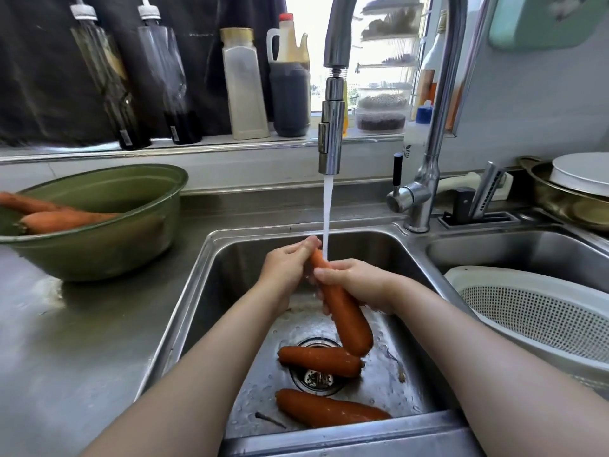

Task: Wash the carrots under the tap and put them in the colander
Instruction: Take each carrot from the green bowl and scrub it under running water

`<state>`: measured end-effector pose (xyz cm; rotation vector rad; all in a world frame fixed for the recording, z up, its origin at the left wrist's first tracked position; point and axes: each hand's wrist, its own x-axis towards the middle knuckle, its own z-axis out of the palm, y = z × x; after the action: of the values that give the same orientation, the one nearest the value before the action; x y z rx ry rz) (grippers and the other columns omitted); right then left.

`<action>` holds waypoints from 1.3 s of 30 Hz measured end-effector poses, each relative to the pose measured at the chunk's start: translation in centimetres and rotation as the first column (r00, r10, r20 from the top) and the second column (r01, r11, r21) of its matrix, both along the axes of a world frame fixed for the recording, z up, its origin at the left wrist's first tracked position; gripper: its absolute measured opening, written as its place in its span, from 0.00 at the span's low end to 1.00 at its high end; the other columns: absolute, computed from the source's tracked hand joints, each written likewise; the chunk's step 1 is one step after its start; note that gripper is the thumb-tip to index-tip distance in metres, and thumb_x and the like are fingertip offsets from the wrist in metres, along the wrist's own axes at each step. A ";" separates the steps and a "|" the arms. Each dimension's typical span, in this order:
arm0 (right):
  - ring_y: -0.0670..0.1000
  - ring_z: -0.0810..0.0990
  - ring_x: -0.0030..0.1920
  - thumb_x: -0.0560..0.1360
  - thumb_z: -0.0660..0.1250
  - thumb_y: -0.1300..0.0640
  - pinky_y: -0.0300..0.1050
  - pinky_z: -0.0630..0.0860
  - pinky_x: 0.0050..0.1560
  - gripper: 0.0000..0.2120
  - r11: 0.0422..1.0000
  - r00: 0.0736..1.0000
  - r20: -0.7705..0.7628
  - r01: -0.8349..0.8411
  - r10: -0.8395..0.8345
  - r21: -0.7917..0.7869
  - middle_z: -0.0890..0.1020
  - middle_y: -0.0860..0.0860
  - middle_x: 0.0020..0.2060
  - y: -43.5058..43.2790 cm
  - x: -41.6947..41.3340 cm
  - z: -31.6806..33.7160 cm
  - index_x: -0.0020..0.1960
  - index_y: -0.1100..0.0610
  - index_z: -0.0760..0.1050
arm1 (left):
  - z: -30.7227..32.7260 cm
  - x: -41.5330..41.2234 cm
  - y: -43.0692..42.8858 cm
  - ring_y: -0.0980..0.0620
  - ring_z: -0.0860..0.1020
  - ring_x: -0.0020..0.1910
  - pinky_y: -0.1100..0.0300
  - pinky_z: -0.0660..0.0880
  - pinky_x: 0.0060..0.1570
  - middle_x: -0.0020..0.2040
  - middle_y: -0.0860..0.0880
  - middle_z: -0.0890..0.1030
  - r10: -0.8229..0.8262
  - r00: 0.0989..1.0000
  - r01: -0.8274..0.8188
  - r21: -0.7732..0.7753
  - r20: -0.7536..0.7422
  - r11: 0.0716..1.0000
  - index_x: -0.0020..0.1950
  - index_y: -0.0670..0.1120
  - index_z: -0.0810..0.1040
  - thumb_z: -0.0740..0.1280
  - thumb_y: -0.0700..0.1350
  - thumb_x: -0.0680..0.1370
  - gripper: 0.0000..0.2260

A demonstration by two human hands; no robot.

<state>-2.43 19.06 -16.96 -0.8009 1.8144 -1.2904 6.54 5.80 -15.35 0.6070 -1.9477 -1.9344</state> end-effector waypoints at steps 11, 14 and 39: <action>0.57 0.84 0.47 0.86 0.60 0.51 0.58 0.81 0.57 0.13 0.919 0.888 0.365 0.359 -0.281 -0.164 0.84 0.57 0.45 -1.6 0.6 1.0 0.61 0.59 0.77 | -0.9 1.9 -2.9 0.46 0.84 0.60 0.49 0.80 0.59 0.61 0.46 0.84 -0.647 0.672 0.620 0.204 0.359 0.757 0.71 0.54 0.72 0.69 0.53 0.81 0.19; 0.57 0.82 0.48 0.83 0.63 0.68 0.58 0.81 0.56 0.06 0.900 0.857 0.484 0.341 -0.178 -0.272 0.80 0.58 0.46 -1.2 1.2 1.6 0.58 0.61 0.75 | -0.8 2.1 -3.1 0.44 0.84 0.60 0.48 0.81 0.58 0.60 0.44 0.85 -0.668 0.652 0.639 0.216 0.359 0.739 0.70 0.46 0.72 0.70 0.46 0.81 0.19; 0.58 0.88 0.48 0.81 0.69 0.54 0.47 0.86 0.39 0.18 0.935 0.920 0.308 0.306 -0.243 -0.178 0.87 0.63 0.51 -0.6 0.6 1.7 0.65 0.65 0.76 | -0.3 2.9 -8.6 0.46 0.85 0.45 0.52 0.75 0.46 0.50 0.45 0.87 -0.208 0.952 0.254 -0.202 0.223 0.946 0.56 0.49 0.85 0.80 0.62 0.65 0.25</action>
<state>-1.81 18.45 -15.25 -0.4519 1.6086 -1.7222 9.49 -2.77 -15.64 0.5445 -2.4247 -1.7962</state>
